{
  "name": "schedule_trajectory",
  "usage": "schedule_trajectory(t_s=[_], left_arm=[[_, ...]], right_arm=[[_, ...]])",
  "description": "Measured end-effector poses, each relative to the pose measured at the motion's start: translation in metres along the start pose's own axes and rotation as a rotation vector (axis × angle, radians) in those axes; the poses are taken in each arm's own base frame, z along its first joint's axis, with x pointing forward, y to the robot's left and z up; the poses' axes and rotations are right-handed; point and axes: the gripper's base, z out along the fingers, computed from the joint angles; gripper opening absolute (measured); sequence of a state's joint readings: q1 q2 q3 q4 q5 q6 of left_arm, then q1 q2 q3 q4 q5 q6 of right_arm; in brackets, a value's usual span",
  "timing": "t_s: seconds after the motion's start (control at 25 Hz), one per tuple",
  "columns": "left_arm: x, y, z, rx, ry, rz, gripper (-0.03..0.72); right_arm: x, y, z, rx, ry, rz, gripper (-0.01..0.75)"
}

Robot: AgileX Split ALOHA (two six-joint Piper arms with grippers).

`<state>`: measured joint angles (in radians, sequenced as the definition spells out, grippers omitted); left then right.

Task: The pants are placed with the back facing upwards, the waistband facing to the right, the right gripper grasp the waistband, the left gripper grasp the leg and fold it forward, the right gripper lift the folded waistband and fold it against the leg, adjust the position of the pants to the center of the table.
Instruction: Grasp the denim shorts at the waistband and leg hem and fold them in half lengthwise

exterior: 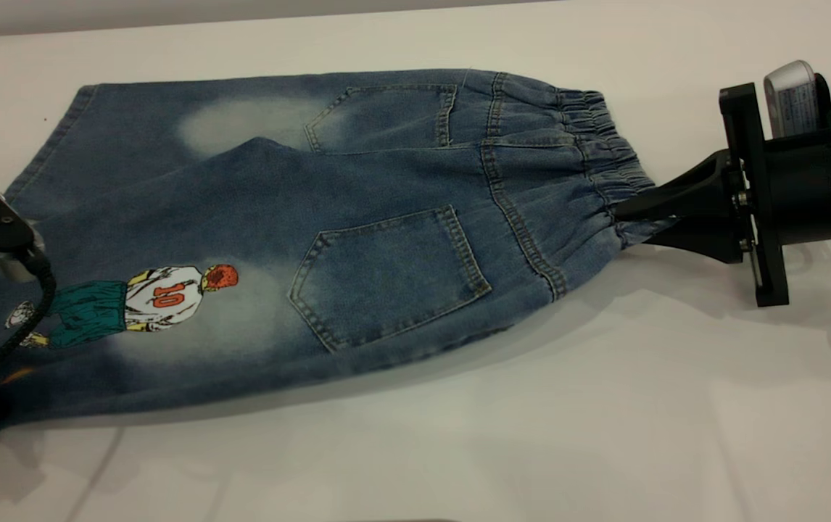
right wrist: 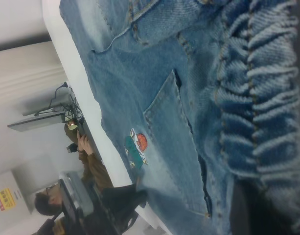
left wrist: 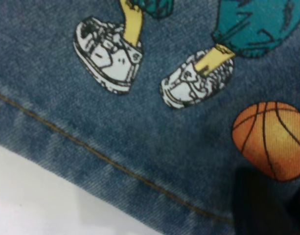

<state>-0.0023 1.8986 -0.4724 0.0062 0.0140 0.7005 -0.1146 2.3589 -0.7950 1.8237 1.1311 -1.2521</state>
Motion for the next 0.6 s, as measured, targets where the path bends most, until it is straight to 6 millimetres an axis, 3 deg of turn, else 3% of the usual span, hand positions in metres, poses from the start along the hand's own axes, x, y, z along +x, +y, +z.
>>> schedule_trajectory(t_s=[0.12, 0.32, 0.6], left_arm=[[0.0, 0.0, 0.0, 0.0, 0.0, -0.006, 0.031], [-0.001, 0.0, -0.007, -0.004, -0.005, -0.006, 0.025], [-0.009, 0.006, -0.054, -0.068, -0.111, -0.103, 0.024]], right_arm=[[0.0, 0.0, 0.0, -0.001, 0.0, -0.009, 0.041], [0.001, 0.0, 0.0, 0.001, 0.012, -0.015, 0.041], [0.008, 0.014, -0.006, 0.017, 0.091, -0.087, 0.041]])
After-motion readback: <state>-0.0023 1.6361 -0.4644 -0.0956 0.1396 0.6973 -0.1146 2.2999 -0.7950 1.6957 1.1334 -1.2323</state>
